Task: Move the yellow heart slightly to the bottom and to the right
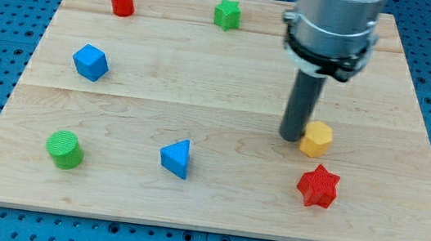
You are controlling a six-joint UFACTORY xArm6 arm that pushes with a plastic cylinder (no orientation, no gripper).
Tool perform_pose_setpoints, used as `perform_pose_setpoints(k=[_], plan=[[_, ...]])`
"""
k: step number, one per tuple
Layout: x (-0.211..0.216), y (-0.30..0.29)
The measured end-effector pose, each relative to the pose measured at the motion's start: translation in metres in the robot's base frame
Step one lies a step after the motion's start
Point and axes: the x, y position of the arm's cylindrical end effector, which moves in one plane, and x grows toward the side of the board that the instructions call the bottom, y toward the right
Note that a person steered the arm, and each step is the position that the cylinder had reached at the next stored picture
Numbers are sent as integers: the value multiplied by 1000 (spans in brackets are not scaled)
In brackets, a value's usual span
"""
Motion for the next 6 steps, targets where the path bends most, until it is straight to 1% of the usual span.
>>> perform_pose_setpoints(k=[1, 2, 3, 4, 5, 6], plan=[[-7, -18], [-37, -4], [-92, 49], [-113, 111], [-113, 133], [-129, 162]])
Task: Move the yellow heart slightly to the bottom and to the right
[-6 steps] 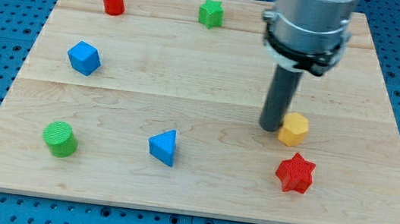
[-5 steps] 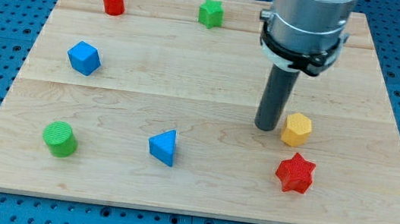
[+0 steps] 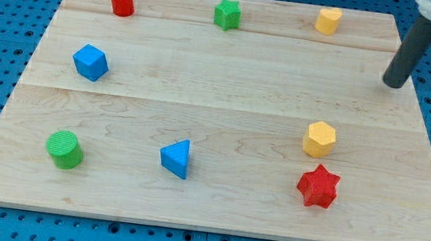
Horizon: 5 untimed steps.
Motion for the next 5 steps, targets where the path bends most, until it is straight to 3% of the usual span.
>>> perform_pose_setpoints(k=[2, 3, 4, 5], plan=[[-132, -9], [-157, -105], [-103, -120], [-77, -100]])
